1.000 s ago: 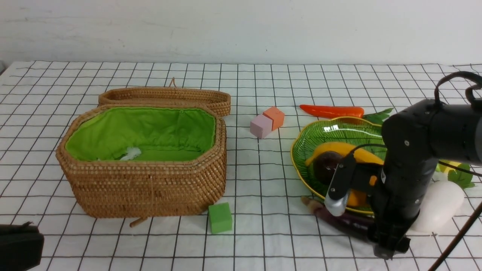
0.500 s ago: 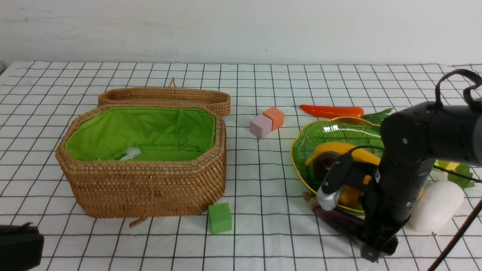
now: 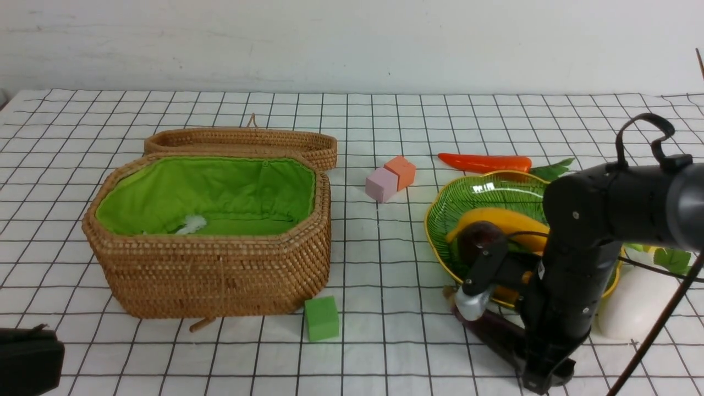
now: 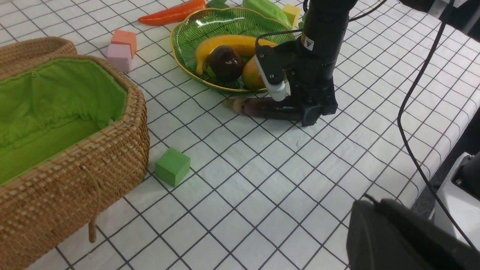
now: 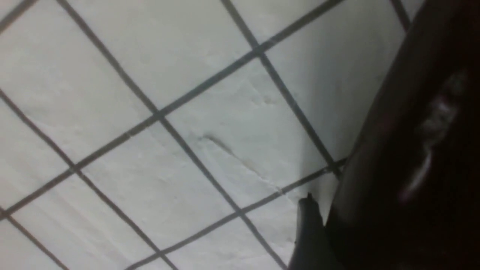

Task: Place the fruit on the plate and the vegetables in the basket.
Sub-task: Grab an eggplant with your right arm and place it in the basket on the left, then take a daikon with your right arm and place it on the basket on the left.

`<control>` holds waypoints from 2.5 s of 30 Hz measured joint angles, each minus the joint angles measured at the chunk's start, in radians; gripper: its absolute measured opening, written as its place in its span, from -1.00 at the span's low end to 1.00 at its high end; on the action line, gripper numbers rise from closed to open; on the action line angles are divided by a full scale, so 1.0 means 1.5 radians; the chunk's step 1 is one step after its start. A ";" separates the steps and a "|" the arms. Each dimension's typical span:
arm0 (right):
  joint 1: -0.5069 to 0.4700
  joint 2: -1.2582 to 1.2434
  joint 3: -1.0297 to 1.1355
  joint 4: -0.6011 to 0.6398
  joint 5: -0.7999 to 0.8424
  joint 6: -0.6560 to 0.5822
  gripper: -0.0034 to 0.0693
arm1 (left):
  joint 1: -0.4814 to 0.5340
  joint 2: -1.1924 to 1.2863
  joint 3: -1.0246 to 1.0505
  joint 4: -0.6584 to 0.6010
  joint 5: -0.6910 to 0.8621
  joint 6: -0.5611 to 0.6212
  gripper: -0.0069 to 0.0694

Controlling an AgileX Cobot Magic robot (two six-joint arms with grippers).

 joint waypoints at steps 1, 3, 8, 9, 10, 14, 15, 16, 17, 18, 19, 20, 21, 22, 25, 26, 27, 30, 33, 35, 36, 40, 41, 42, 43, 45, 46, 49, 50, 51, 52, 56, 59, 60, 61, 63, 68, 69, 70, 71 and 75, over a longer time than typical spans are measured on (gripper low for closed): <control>0.007 -0.007 0.000 0.000 0.007 -0.005 0.26 | 0.000 0.000 0.000 0.000 -0.001 0.000 -0.83; 0.021 -0.022 0.000 0.001 0.022 -0.014 0.26 | 0.000 0.000 0.000 0.002 -0.001 0.000 -0.83; 0.073 -0.095 -0.002 0.020 0.040 0.023 0.26 | 0.000 0.000 0.000 0.058 -0.010 -0.054 -0.83; 0.086 -0.114 -0.008 0.025 0.039 0.049 0.26 | 0.000 0.000 0.000 0.082 -0.013 -0.075 -0.83; 0.097 -0.129 -0.015 0.029 0.034 0.066 0.26 | 0.000 0.000 0.000 0.119 -0.017 -0.109 -0.83; 0.160 -0.180 -0.097 0.044 -0.033 0.161 0.26 | 0.000 0.000 0.000 0.293 -0.019 -0.273 -0.83; 0.177 -0.180 -0.126 0.050 -0.058 0.168 0.26 | 0.000 0.000 0.000 0.332 -0.018 -0.309 -0.83; 0.194 -0.177 -0.150 0.056 -0.083 0.170 0.26 | 0.000 0.000 0.000 0.366 -0.016 -0.340 -0.83; 0.207 -0.168 -0.182 0.065 -0.108 0.170 0.26 | 0.000 0.000 0.000 0.393 -0.016 -0.361 -0.83; 0.210 -0.168 -0.189 0.067 -0.108 0.170 0.26 | 0.000 0.000 0.000 0.398 -0.016 -0.370 -0.83; 0.224 -0.153 -0.223 0.074 -0.131 0.170 0.26 | 0.000 0.000 0.000 0.413 -0.016 -0.384 -0.83; 0.244 -0.116 -0.286 0.082 -0.170 0.170 0.26 | 0.000 0.000 0.000 0.432 -0.016 -0.403 -0.83; 0.254 -0.090 -0.319 0.083 -0.190 0.170 0.26 | 0.000 0.000 0.000 0.434 -0.016 -0.408 -0.83; 0.259 -0.068 -0.345 0.083 -0.206 0.168 0.26 | 0.000 0.000 0.000 0.435 -0.016 -0.410 -0.83; 0.268 0.005 -0.414 0.073 -0.249 0.154 0.26 | 0.000 0.000 0.000 0.435 -0.015 -0.413 -0.83; 0.269 0.031 -0.434 0.067 -0.260 0.147 0.26 | 0.000 0.000 0.000 0.435 -0.014 -0.413 -0.83; 0.270 0.060 -0.450 0.061 -0.271 0.139 0.26 | 0.000 0.000 0.000 0.434 -0.014 -0.414 -0.83; 0.270 0.106 -0.480 0.057 -0.277 0.130 0.30 | 0.000 0.000 0.000 0.423 -0.010 -0.413 -0.83; 0.270 0.120 -0.485 0.050 -0.278 0.130 0.52 | 0.000 0.000 0.000 0.407 -0.010 -0.407 -0.83; 0.270 0.120 -0.486 0.035 -0.275 0.130 0.79 | 0.000 0.000 0.000 0.390 -0.010 -0.395 -0.83; 0.270 0.116 -0.486 0.025 -0.271 0.130 0.90 | 0.000 0.000 0.000 0.381 -0.010 -0.386 -0.83; 0.270 0.075 -0.486 0.012 -0.207 0.132 0.92 | 0.000 0.000 0.000 0.360 -0.010 -0.372 -0.83; 0.270 0.075 -0.486 0.011 -0.202 0.132 0.92 | 0.000 0.000 0.000 0.358 -0.010 -0.372 -0.83; 0.270 0.031 -0.486 0.006 -0.138 0.159 0.79 | 0.000 0.000 0.000 0.347 -0.010 -0.369 -0.83; 0.270 0.011 -0.486 0.000 -0.114 0.180 0.71 | 0.000 0.000 0.000 0.341 -0.010 -0.364 -0.83; 0.264 -0.037 -0.487 -0.021 -0.021 0.234 0.49 | 0.000 0.000 0.000 0.320 -0.010 -0.347 -0.83; 0.258 -0.062 -0.489 -0.040 0.030 0.269 0.30 | 0.000 0.000 0.000 0.304 -0.012 -0.330 -0.83; 0.231 -0.110 -0.487 -0.082 0.150 0.330 -0.19 | 0.000 0.000 0.000 0.262 -0.014 -0.285 -0.83; 0.216 -0.124 -0.479 -0.094 0.171 0.348 -0.38 | 0.000 0.000 0.000 0.242 -0.015 -0.265 -0.83; 0.200 -0.137 -0.464 -0.101 0.181 0.364 -0.57 | 0.000 0.000 0.000 0.220 -0.016 -0.244 -0.83; 0.183 -0.149 -0.442 -0.107 0.185 0.381 -0.74 | 0.000 0.000 0.000 0.190 -0.016 -0.217 -0.83; 0.123 -0.212 -0.315 -0.111 0.190 0.454 -0.92 | 0.000 0.000 0.000 0.112 -0.017 -0.135 -0.83; 0.056 -0.277 -0.182 -0.113 0.189 0.522 -0.92 | 0.000 0.000 0.000 0.057 -0.025 -0.060 -0.83; 0.050 -0.281 -0.165 -0.114 0.189 0.522 -0.92 | 0.000 0.000 0.000 0.055 -0.025 -0.056 -0.83; 0.004 -0.308 -0.109 -0.116 0.176 0.562 -0.92 | 0.000 0.000 0.000 0.040 -0.031 -0.032 -0.83; -0.051 -0.332 -0.051 -0.116 0.143 0.611 -0.91 | 0.000 0.000 0.000 0.028 -0.040 -0.012 -0.83; -0.181 -0.325 0.038 -0.089 0.067 0.690 -0.74 | 0.000 0.000 0.000 0.022 -0.046 0.000 -0.83; -0.197 -0.318 0.044 -0.082 0.055 0.692 -0.65 | 0.000 0.000 0.000 0.022 -0.047 0.000 -0.83; -0.215 -0.307 0.047 -0.076 0.043 0.695 -0.55 | 0.000 0.000 0.000 0.022 -0.047 0.000 -0.83; -0.236 -0.293 0.048 -0.069 0.028 0.698 -0.40 | 0.000 0.000 0.000 0.022 -0.047 0.000 -0.83; -0.282 -0.258 0.049 -0.049 -0.025 0.716 0.02 | 0.000 0.000 0.000 0.022 -0.049 0.000 -0.83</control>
